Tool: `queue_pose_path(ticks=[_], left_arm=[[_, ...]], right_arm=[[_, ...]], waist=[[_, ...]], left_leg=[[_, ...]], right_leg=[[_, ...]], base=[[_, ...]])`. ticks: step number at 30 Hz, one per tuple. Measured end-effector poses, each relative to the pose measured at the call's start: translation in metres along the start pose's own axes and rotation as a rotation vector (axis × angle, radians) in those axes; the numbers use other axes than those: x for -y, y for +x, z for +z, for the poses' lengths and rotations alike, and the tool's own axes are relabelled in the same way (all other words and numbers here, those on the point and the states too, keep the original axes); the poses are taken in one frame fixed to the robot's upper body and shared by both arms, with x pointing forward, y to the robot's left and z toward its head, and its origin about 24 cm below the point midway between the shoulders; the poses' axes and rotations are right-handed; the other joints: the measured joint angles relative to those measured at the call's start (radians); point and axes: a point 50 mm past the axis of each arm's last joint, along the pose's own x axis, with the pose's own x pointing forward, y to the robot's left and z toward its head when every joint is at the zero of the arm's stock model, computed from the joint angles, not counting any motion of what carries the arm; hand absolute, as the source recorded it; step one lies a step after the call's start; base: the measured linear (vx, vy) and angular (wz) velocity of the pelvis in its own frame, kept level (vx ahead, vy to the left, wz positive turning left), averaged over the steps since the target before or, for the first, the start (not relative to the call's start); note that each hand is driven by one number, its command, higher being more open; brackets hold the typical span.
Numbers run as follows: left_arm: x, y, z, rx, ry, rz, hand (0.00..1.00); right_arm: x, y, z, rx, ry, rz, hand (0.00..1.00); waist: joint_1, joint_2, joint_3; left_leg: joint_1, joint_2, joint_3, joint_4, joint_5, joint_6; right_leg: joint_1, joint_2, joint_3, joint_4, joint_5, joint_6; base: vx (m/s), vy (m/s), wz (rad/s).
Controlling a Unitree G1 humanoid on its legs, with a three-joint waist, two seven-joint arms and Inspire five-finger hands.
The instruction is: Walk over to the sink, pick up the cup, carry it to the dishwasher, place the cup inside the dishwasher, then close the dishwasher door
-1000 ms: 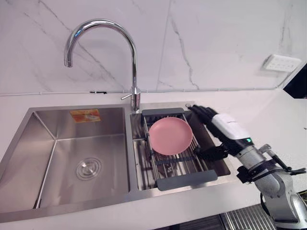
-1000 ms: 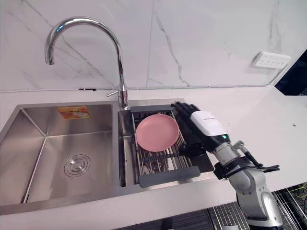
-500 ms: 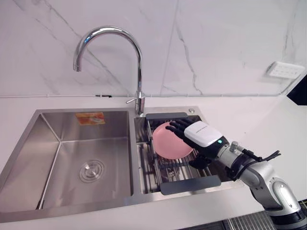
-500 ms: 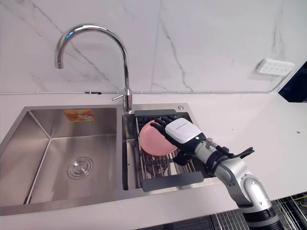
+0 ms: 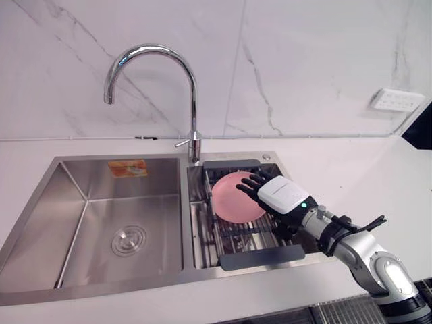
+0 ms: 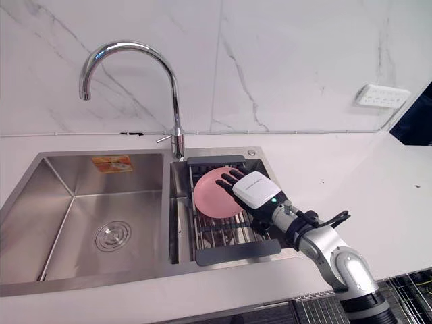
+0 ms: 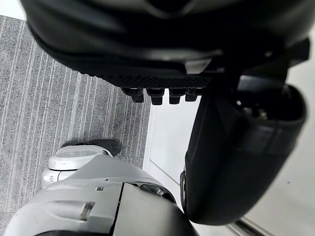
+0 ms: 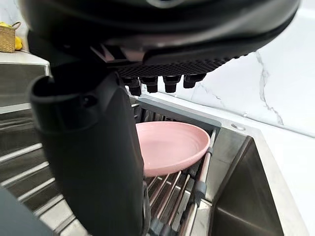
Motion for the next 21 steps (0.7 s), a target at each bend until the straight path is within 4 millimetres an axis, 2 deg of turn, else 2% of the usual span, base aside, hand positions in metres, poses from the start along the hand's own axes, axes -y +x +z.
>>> queue_pose_path(ticks=[11,21], left_arm=[[0.004,0.0,0.001,-0.009,0.01,-0.016,1.0],[0.011,0.001,0.001,-0.011,0.03,-0.037,1.0]], right_arm=[[-0.018,0.003,0.0,-0.006,-0.006,0.018,1.0],[-0.032,0.005,-0.007,-0.046,-0.005,-0.011,1.0]], waist=[[0.0,0.015,0.001],[0.002,0.041,0.0]], left_leg=[[0.0,-0.001,-0.003,-0.001,0.0,0.0],[-0.003,-0.001,-0.012,-0.005,0.004,0.0]], right_leg=[[0.0,0.0,-0.003,-0.001,0.0,0.0],[0.001,-0.001,-0.011,-0.002,0.0,0.0]], base=[[0.0,0.0,0.0],[0.0,0.0,0.0]])
